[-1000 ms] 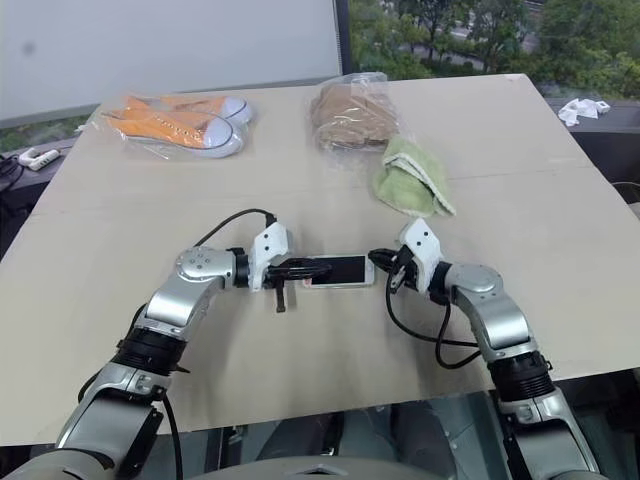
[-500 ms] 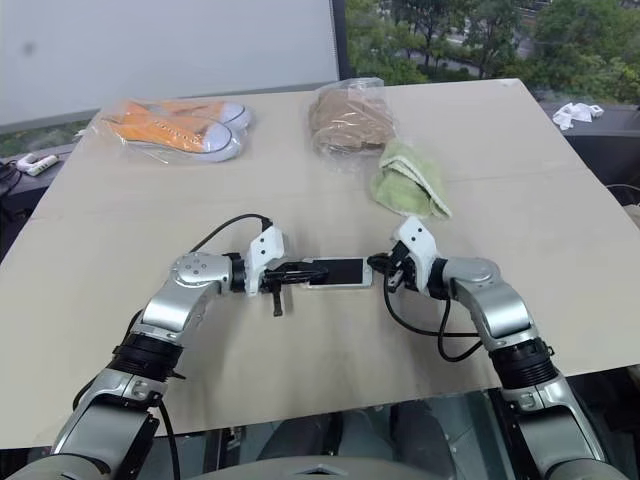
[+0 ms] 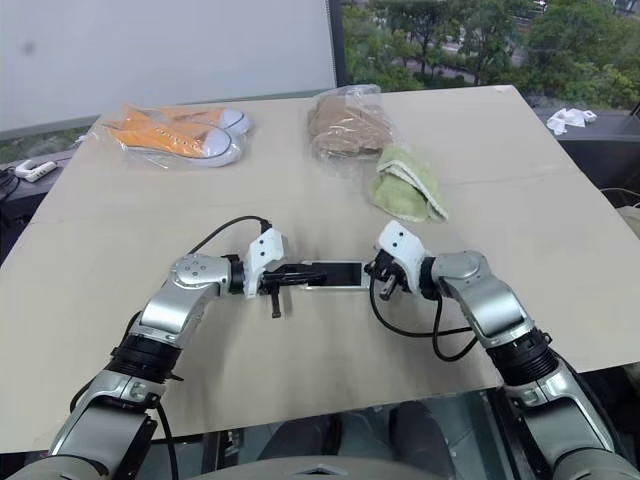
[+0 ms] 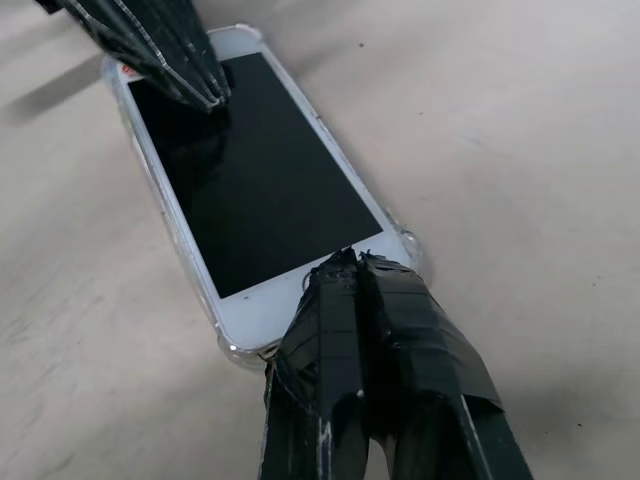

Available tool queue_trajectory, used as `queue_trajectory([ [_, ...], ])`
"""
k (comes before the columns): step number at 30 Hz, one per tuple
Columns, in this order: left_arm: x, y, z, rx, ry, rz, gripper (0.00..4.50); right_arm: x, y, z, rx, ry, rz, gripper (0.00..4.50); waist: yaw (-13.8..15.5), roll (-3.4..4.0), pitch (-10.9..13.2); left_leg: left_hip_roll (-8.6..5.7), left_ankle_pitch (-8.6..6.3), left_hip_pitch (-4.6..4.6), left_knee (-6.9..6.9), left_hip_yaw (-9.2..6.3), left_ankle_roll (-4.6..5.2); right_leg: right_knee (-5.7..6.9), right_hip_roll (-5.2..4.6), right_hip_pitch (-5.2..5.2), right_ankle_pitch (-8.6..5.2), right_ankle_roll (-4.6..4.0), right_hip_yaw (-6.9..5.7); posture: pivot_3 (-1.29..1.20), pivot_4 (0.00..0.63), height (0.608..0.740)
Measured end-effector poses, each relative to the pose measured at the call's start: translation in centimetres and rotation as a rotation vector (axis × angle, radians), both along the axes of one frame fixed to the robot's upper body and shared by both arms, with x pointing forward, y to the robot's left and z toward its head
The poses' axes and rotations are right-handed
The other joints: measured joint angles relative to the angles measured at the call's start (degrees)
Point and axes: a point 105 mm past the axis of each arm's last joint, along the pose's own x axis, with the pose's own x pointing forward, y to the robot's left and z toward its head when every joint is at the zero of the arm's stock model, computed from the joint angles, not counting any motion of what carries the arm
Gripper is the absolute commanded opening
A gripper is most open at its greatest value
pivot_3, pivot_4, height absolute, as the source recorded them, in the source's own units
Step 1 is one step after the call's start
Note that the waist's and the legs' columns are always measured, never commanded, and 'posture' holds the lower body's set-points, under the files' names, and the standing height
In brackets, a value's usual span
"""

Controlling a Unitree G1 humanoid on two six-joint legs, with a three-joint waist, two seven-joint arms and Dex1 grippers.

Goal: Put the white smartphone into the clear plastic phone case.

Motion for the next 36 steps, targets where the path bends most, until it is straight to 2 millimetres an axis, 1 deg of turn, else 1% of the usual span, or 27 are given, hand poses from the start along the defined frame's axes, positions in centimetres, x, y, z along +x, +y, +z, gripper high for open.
queue_trajectory([
  [11,-0.1,-0.3,-0.2,-0.007,-0.002,-0.008,0.00,-1.2,-0.5,0.4,-0.032,0.028,0.079,0.06,0.9,0.01,0.0,0.00,-0.02,-0.05,-0.05,-0.04,0.02,-0.10,-0.02,-0.01,0.00,0.00,-0.05,0.00,0.150,0.740],
  [16,0.0,-0.1,-0.3,-0.005,-0.001,-0.003,0.00,-2.1,-0.2,0.3,-0.029,0.062,0.130,0.06,0.8,0.00,0.0,0.00,-0.03,-0.03,-0.06,-0.05,0.03,-0.10,-0.02,0.00,-0.01,-0.01,-0.05,0.00,0.150,0.740],
  [27,0.0,-0.1,-0.3,-0.004,-0.002,-0.003,0.00,-2.4,0.0,0.3,-0.020,0.081,0.148,0.06,0.8,0.00,0.0,0.00,-0.03,-0.03,-0.05,-0.05,0.03,-0.09,-0.01,0.00,-0.01,-0.01,-0.05,0.00,0.150,0.740],
  [32,0.0,-0.1,-0.3,-0.002,-0.002,0.001,0.00,-2.2,0.1,0.3,-0.057,0.068,0.152,0.06,0.8,0.00,0.0,0.01,-0.03,-0.01,-0.05,-0.05,0.04,-0.08,-0.01,0.01,-0.01,-0.01,-0.04,0.00,0.150,0.740],
  [36,0.1,0.0,-0.4,0.001,-0.002,0.006,0.00,-1.9,0.3,0.3,-0.099,0.039,0.162,0.06,0.8,-0.01,0.0,0.01,-0.10,0.18,-0.05,-0.05,0.15,-0.09,-0.01,0.21,-0.01,-0.01,-0.05,0.00,0.150,0.740],
])
